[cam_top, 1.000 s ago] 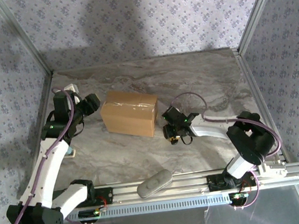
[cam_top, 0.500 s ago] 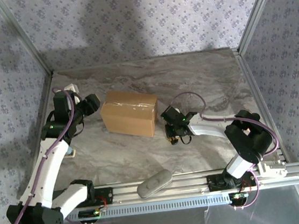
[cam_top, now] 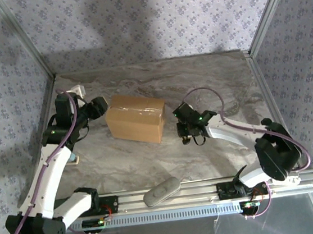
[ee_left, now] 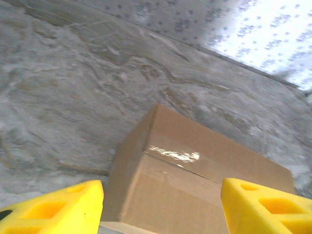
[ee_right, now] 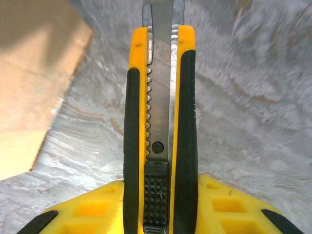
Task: Unpack the express box
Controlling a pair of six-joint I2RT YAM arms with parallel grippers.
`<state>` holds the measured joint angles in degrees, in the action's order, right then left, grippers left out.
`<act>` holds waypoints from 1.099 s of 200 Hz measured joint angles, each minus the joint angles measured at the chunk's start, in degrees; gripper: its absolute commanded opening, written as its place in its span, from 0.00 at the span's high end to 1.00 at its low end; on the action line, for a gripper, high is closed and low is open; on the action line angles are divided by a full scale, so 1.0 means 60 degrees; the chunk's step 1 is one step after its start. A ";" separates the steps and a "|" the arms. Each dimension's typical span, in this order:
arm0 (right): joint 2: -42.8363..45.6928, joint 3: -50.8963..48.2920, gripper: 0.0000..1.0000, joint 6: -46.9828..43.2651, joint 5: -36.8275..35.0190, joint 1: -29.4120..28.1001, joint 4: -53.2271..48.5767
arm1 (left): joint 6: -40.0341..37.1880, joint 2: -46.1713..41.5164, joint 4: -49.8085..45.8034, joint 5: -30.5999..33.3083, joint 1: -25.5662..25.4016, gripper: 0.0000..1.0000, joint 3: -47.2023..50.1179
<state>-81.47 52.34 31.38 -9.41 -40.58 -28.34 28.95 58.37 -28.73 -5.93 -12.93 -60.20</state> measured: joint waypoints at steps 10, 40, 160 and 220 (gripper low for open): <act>0.0237 0.0204 0.70 -0.0160 0.0000 0.0091 -0.0175 | 0.0000 0.0022 0.0015 -0.0255 -0.0135 0.36 -0.0091; 0.0736 0.0980 0.70 -0.0667 0.0018 0.0222 -0.0787 | -0.0004 0.0197 0.0051 -0.1005 -0.0667 0.37 -0.0401; 0.0776 0.4153 0.69 -0.2186 0.1300 0.0215 -0.1596 | 0.1027 0.2517 0.2204 -0.3257 -0.2772 0.40 -0.1078; 0.0226 0.4448 0.68 -0.2244 0.1796 0.0018 -0.1486 | 0.1628 0.3581 0.3453 -0.3901 -0.3005 0.39 -0.1548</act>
<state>-80.12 79.02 17.91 1.37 -40.47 -37.26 38.72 79.85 -8.01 -29.34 -30.96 -69.49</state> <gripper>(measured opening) 0.319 0.604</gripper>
